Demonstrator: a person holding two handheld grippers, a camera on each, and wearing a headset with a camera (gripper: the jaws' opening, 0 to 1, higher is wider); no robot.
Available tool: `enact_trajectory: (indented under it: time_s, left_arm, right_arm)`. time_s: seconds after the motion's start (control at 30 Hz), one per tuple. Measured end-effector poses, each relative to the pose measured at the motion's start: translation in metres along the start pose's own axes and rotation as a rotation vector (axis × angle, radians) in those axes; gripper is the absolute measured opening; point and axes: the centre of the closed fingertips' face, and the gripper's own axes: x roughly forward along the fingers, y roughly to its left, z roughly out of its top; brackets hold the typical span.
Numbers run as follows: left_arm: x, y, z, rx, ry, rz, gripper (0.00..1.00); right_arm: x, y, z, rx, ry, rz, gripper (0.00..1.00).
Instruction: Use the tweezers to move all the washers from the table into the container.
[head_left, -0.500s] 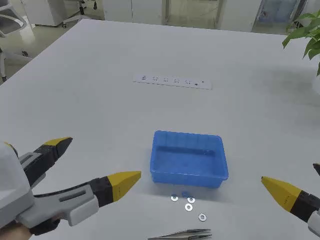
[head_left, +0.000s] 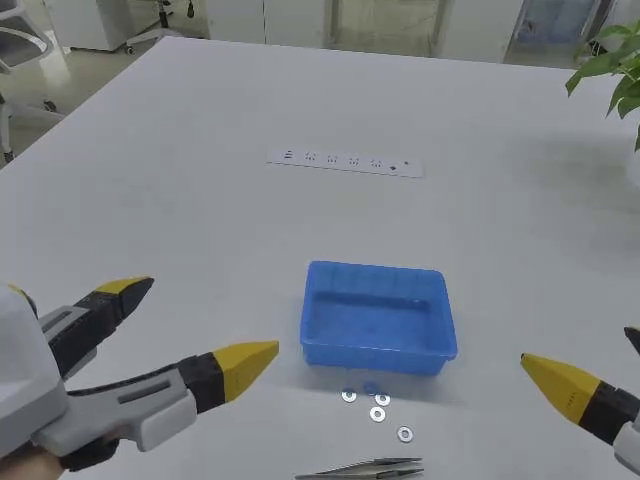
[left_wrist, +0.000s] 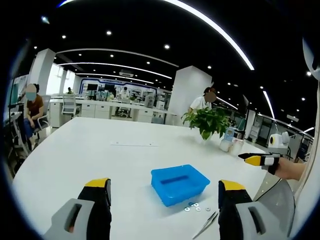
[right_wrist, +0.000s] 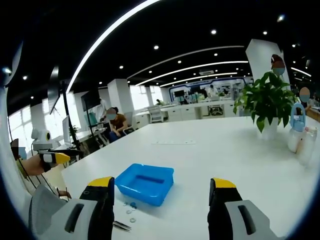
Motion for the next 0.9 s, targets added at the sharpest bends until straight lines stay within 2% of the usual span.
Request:
enact_trajectory:
  time_s: [0.6,0.9]
  left_arm:
    - [0.0034,-0.0016,-0.0009,0.006,0.009,-0.013,0.9]
    - [0.0049,-0.0064,-0.0039,0.009,0.022,-0.028,0.89]
  right_arm:
    - [-0.0003,-0.001,-0.0007,0.001,0.0,-0.006,0.76]
    - [0.0008,0.0008,-0.0015,-0.004,0.004,0.0,0.75]
